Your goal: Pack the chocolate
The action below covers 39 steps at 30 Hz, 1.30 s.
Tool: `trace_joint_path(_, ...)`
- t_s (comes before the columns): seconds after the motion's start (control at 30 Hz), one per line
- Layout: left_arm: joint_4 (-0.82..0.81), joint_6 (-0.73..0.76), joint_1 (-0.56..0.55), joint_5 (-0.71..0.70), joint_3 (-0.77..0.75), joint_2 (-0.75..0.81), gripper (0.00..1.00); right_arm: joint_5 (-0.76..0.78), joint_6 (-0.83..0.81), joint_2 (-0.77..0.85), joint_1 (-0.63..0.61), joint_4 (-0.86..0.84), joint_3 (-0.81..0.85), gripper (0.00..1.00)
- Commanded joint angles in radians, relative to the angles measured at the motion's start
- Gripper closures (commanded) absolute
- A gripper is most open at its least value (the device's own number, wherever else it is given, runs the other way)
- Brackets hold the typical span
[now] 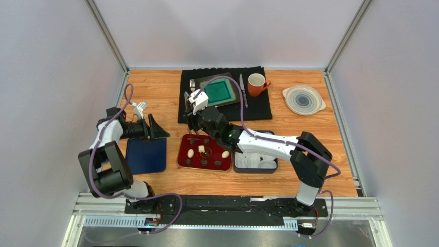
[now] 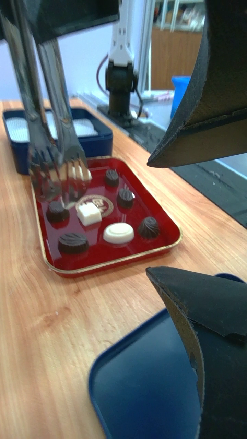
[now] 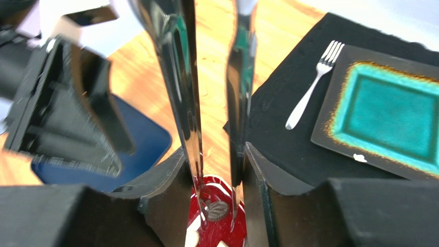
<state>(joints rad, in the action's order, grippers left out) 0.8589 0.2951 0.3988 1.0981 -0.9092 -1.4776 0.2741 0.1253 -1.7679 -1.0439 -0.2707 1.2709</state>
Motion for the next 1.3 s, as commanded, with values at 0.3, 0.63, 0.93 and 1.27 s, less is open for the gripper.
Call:
trace_joint_path(0.3, -0.113, -0.045, 0.003, -0.233, 0.119, 0.186, 0.17, 0.209, -0.024, -0.045, -0.076, -0.121, 0.036, 0.57)
trace_joint_path(0.63, -0.106, -0.031, 0.005, -0.221, 0.124, 0.189, 0.17, 0.228, 0.020, -0.062, -0.087, -0.094, 0.025, 0.55)
trace_joint_path(0.93, -0.118, -0.033, 0.003, -0.230, 0.124, 0.217, 0.17, 0.220, 0.053, -0.076, -0.088, -0.082, 0.022, 0.54)
trace_joint_path(1.27, -0.116, -0.039, 0.003, -0.219, 0.118, 0.226, 0.17, 0.218, 0.057, -0.088, -0.088, -0.064, 0.019, 0.55)
